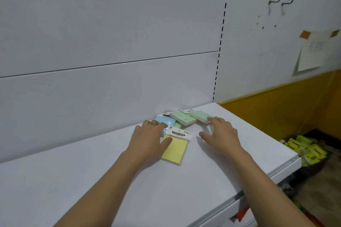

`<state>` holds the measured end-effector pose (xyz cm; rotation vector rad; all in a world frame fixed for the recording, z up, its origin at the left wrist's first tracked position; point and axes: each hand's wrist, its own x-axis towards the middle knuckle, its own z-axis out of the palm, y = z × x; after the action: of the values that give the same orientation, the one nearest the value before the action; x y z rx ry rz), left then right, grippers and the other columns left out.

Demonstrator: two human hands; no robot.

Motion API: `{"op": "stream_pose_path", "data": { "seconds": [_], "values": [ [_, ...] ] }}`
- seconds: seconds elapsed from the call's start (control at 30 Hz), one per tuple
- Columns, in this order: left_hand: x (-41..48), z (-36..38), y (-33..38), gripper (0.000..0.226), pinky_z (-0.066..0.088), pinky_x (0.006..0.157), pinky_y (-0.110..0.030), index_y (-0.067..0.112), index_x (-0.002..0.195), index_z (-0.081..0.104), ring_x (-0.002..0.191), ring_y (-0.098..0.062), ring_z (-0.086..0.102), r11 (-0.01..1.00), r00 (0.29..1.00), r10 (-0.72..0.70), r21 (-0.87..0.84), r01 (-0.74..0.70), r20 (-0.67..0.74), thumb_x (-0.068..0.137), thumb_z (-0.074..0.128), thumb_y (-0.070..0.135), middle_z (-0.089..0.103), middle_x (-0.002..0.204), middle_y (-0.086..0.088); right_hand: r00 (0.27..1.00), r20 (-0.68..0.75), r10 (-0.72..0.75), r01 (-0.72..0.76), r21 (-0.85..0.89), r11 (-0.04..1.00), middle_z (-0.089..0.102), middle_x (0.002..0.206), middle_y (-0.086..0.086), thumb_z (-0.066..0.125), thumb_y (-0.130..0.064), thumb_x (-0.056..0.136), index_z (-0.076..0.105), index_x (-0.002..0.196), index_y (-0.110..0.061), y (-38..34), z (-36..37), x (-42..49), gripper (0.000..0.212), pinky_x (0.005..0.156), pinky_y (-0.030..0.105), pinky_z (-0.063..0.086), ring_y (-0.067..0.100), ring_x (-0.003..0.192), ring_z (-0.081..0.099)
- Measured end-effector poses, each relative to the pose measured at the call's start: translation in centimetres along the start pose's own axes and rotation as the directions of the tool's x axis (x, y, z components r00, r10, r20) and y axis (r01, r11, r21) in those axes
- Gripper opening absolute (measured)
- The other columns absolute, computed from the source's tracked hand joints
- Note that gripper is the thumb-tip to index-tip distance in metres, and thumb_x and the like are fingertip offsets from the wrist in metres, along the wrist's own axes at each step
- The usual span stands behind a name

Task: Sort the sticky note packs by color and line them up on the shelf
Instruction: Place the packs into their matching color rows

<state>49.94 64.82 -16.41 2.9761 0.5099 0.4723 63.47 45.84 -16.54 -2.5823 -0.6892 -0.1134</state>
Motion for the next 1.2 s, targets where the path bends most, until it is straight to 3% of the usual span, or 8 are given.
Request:
{"op": "stream_pose_path", "data": {
  "seconds": [0.2, 0.37, 0.57, 0.7, 0.83, 1.0, 1.1, 1.2],
  "values": [
    [3.1, 0.4, 2.4, 0.044, 0.032, 0.089, -0.037, 0.034, 0.130, 0.044, 0.114, -0.021, 0.043, 0.998, 1.000, 0.009, 0.057, -0.007, -0.022, 0.090, 0.038, 0.051, 0.053, 0.123, 0.003, 1.000, -0.002, 0.011, -0.011, -0.009, 1.000, 0.031, 0.153, 0.002, 0.051, -0.046, 0.088, 0.029, 0.147, -0.026, 1.3, 0.6, 2.6, 0.066, 0.107, 0.042, 0.027, 0.025, 0.136, 0.030],
    [5.8, 1.0, 3.5, 0.050, 0.032, 0.091, -0.038, 0.035, 0.138, 0.036, 0.118, -0.023, 0.041, 0.994, 0.999, 0.033, 0.100, -0.033, 0.001, 0.091, 0.042, 0.048, 0.049, 0.129, -0.001, 1.000, 0.006, -0.003, 0.003, -0.040, 0.999, 0.025, 0.156, 0.005, 0.043, -0.061, 0.088, 0.023, 0.149, -0.032, 1.7, 1.5, 4.2, 0.071, 0.110, 0.046, 0.020, 0.025, 0.141, 0.024],
    [7.4, 1.7, 4.3, 0.056, 0.030, 0.093, -0.041, 0.040, 0.137, 0.037, 0.118, -0.026, 0.039, 0.980, 0.990, 0.014, 0.192, -0.042, 0.142, 0.084, 0.053, 0.046, 0.040, 0.131, -0.004, 0.997, -0.023, -0.079, 0.077, -0.076, 0.994, 0.038, 0.148, 0.004, 0.033, -0.060, 0.092, 0.037, 0.141, -0.034, 2.4, 2.8, 4.4, 0.055, 0.113, 0.048, 0.013, 0.022, 0.137, 0.028],
    [8.0, 1.9, 5.0, 0.036, 0.032, 0.086, -0.036, 0.039, 0.127, 0.051, 0.110, -0.024, 0.040, 0.975, 1.000, 0.016, 0.222, -0.021, 0.023, 0.091, 0.047, 0.035, 0.041, 0.120, -0.003, 0.993, -0.076, -0.089, 0.086, -0.046, 0.995, 0.052, 0.129, 0.000, 0.038, -0.053, 0.092, 0.047, 0.129, -0.028, 2.4, 2.7, 4.5, 0.046, 0.111, 0.044, 0.022, 0.021, 0.124, 0.042],
    [8.0, 1.4, 5.0, 0.031, 0.030, 0.066, -0.030, 0.038, 0.119, 0.055, 0.094, -0.020, 0.054, 0.967, 0.992, 0.076, 0.249, -0.049, -0.102, 0.092, 0.046, 0.027, 0.055, 0.100, 0.004, 0.993, -0.096, -0.073, 0.075, 0.027, 0.997, 0.059, 0.113, -0.001, 0.047, -0.045, 0.088, 0.050, 0.111, -0.024, 2.6, 2.0, 4.4, 0.032, 0.098, 0.037, 0.033, 0.021, 0.106, 0.051],
    [6.0, 0.2, 3.7, 0.034, 0.038, 0.062, -0.030, 0.039, 0.114, 0.054, 0.083, -0.021, 0.059, 0.995, 0.995, -0.014, -0.095, 0.004, -0.099, 0.087, 0.045, 0.021, 0.067, 0.090, 0.005, 0.999, -0.053, 0.007, -0.009, -0.045, 0.999, 0.053, 0.113, 0.000, 0.052, -0.051, 0.077, 0.048, 0.107, -0.025, 2.7, 1.6, 3.9, 0.041, 0.091, 0.036, 0.032, 0.021, 0.107, 0.046],
    [4.4, -1.1, 2.9, 0.033, 0.043, 0.063, -0.025, 0.036, 0.095, 0.064, 0.067, -0.010, 0.058, 0.883, 0.986, -0.168, -0.443, 0.157, 0.014, 0.068, 0.047, 0.028, 0.061, 0.076, 0.010, 0.999, -0.049, 0.019, -0.024, -0.111, 0.994, 0.051, 0.114, 0.002, 0.050, -0.060, 0.071, 0.048, 0.111, -0.025, 2.4, 1.6, 3.4, 0.053, 0.090, 0.038, 0.030, 0.024, 0.108, 0.044],
    [3.4, -2.1, 2.2, 0.012, 0.045, 0.064, -0.023, 0.031, 0.081, 0.069, 0.069, -0.010, 0.062, 0.798, 0.977, -0.213, -0.574, 0.185, 0.019, 0.077, 0.058, 0.034, 0.065, 0.075, 0.009, 0.998, -0.048, 0.048, -0.051, -0.064, 0.997, 0.051, 0.112, 0.000, 0.046, -0.072, 0.071, 0.052, 0.109, -0.028, 2.4, 1.5, 2.9, 0.059, 0.088, 0.038, 0.029, 0.024, 0.109, 0.044]
  ]
}}
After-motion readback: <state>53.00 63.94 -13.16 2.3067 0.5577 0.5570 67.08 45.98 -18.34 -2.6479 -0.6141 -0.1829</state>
